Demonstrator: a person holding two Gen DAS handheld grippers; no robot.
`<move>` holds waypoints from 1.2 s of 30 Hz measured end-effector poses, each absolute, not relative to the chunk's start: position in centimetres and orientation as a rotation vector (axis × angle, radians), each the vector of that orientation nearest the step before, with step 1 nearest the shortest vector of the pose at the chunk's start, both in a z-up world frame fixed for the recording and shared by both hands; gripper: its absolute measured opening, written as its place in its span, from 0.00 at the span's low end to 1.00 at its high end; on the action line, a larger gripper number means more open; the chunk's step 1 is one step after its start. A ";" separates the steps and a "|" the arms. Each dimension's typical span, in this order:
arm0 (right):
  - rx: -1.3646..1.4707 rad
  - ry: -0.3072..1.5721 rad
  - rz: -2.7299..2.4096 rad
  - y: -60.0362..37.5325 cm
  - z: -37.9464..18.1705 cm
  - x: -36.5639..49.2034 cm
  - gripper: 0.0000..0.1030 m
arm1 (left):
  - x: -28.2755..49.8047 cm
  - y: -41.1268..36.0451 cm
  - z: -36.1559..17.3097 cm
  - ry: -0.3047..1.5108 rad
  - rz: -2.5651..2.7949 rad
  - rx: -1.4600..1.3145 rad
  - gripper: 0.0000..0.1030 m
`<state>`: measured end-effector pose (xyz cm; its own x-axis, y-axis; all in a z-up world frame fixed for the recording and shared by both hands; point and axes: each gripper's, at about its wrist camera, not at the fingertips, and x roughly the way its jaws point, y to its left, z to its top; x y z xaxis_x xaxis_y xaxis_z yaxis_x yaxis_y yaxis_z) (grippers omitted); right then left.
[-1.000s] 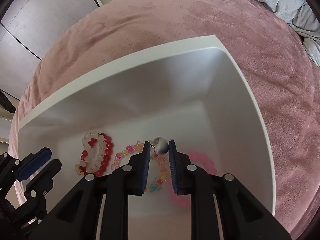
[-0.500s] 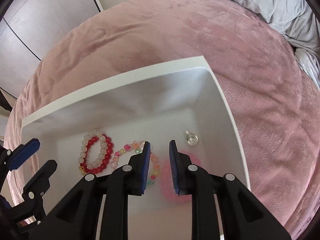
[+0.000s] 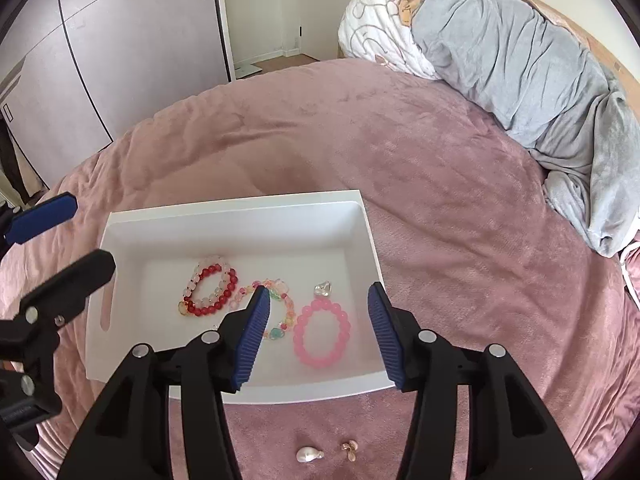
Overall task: Organize jewelry
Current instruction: 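Move left gripper to pearl earring while right gripper moves to gold earring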
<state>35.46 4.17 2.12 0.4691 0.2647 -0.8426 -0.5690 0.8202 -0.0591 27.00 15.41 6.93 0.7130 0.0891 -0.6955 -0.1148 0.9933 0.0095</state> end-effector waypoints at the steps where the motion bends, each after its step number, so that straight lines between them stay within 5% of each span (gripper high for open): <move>1: -0.365 0.937 0.526 3.8 2.5 34.8 0.55 | 26.6 15.3 7.3 0.758 0.115 -0.040 0.70; 7: -0.448 0.769 0.515 1.9 5.6 30.1 0.74 | 23.5 14.7 9.4 0.680 0.131 -0.071 0.79; 21: -0.359 0.490 0.518 -5.8 9.9 19.9 0.89 | 15.5 10.7 10.4 0.512 0.130 -0.048 0.86; 32: -0.189 0.543 0.487 -10.9 3.9 20.7 0.88 | 13.7 3.4 5.2 0.543 0.048 0.073 0.90; 36: -0.154 0.631 0.525 -11.5 -0.4 22.7 0.70 | 14.5 1.6 2.8 0.535 0.030 0.109 0.90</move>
<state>22.69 -11.55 -0.42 0.6826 0.4201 -0.5979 -0.5114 0.8591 0.0197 14.49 1.60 2.78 0.8599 0.0572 -0.5073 -0.0004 0.9938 0.1115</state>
